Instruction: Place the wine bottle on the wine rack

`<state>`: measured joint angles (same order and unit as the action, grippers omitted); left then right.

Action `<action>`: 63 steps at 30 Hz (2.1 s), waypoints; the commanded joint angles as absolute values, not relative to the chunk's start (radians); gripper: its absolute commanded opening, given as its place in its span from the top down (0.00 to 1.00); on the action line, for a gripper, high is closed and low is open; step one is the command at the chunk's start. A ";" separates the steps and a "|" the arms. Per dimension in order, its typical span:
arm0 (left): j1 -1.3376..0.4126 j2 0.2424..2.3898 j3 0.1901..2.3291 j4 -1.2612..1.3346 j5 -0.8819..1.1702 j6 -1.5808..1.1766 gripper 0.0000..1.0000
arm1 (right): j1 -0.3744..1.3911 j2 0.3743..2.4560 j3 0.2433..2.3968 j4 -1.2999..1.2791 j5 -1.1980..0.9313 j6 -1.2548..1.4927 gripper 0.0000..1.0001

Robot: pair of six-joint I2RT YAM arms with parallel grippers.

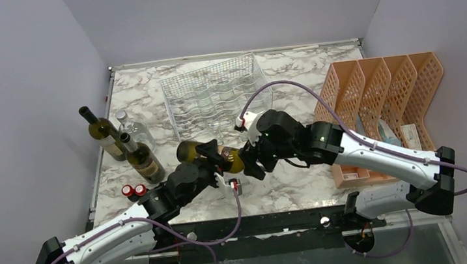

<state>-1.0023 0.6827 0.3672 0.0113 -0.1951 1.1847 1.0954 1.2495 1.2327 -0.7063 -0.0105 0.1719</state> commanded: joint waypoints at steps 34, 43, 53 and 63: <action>-1.019 0.600 0.354 0.127 -0.173 1.229 1.00 | 1.081 1.442 1.261 -0.753 -0.107 0.094 0.84; -1.020 0.591 0.347 0.125 -0.163 1.192 0.35 | 1.081 1.384 1.252 -0.735 -0.049 0.101 0.99; -1.019 0.601 0.361 0.076 -0.134 1.181 0.01 | 1.080 1.315 1.218 -0.706 0.063 0.162 0.99; -1.019 0.541 0.468 0.066 -0.158 0.942 0.01 | 1.081 1.217 1.166 -0.677 0.202 0.287 0.99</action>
<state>-1.0168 0.5846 0.3649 0.0345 -0.1490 1.1202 1.0843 1.2964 1.1706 -0.7742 0.1089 0.2146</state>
